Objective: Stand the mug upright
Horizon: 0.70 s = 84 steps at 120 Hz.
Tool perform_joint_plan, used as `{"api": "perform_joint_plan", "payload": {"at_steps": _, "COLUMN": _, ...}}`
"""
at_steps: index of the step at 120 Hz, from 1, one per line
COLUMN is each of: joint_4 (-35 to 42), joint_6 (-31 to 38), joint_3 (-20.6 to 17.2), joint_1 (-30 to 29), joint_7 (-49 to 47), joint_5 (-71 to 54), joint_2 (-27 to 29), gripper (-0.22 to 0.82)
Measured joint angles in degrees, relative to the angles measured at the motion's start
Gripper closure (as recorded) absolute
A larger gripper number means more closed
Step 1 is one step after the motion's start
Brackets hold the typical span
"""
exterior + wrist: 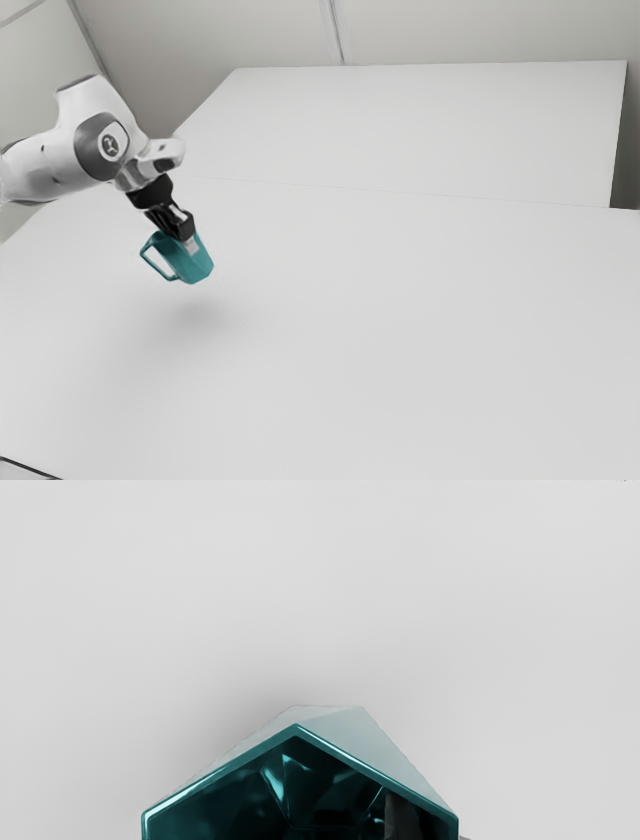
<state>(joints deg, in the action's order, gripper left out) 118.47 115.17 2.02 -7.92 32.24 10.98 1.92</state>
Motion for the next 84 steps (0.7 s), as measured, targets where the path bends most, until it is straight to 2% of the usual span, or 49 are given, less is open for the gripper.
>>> {"api": "perform_joint_plan", "payload": {"at_steps": 25, "joint_4": 3.4, "joint_6": 7.0, "joint_3": -2.2, "joint_1": -0.3, "joint_7": -7.5, "joint_5": -3.7, "joint_2": -0.6, "gripper": 0.79}}
{"api": "perform_joint_plan", "payload": {"at_steps": 61, "joint_4": 3.3, "joint_6": 10.5, "joint_3": -4.3, "joint_1": -4.3, "joint_7": -15.3, "joint_5": -5.8, "joint_2": -4.8, "gripper": 0.79}}
{"api": "perform_joint_plan", "payload": {"at_steps": 84, "joint_4": 3.2, "joint_6": 11.8, "joint_3": -4.6, "joint_1": -1.2, "joint_7": -18.6, "joint_5": -6.1, "joint_2": -7.0, "gripper": 0.79}}
